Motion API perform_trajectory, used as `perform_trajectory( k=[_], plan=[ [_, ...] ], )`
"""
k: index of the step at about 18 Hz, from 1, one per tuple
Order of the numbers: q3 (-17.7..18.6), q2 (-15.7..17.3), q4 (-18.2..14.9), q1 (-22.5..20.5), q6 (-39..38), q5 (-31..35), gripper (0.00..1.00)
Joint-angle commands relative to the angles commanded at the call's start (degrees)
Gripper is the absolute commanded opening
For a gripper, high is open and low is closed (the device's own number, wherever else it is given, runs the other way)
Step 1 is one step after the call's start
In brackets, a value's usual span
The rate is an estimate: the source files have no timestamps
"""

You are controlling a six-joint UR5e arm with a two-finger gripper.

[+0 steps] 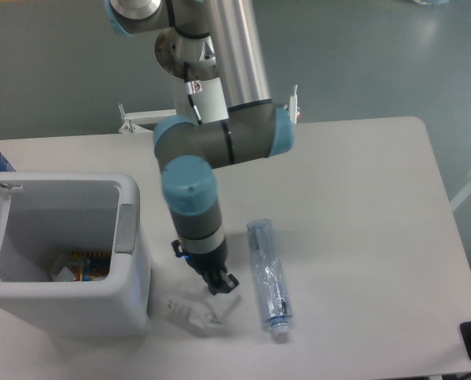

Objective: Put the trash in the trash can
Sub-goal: 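Close the gripper on the crumpled white tissue, then lift the tissue and carry it over the white bin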

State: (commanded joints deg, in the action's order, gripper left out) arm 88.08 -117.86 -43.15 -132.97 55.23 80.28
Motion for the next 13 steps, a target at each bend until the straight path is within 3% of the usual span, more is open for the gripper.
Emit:
perform_trajectory(
  k=[2,6,13],
  plan=[
    [-2.38,1.31,-0.09,-1.15,-6.07,-3.54,0.0],
    [-5.19,3.69,-0.09,-2.91,-9.68,-5.74,0.0],
    [-8.27,11.68,-0.09,-3.18,-31.64,-12.08,0.0]
  ],
)
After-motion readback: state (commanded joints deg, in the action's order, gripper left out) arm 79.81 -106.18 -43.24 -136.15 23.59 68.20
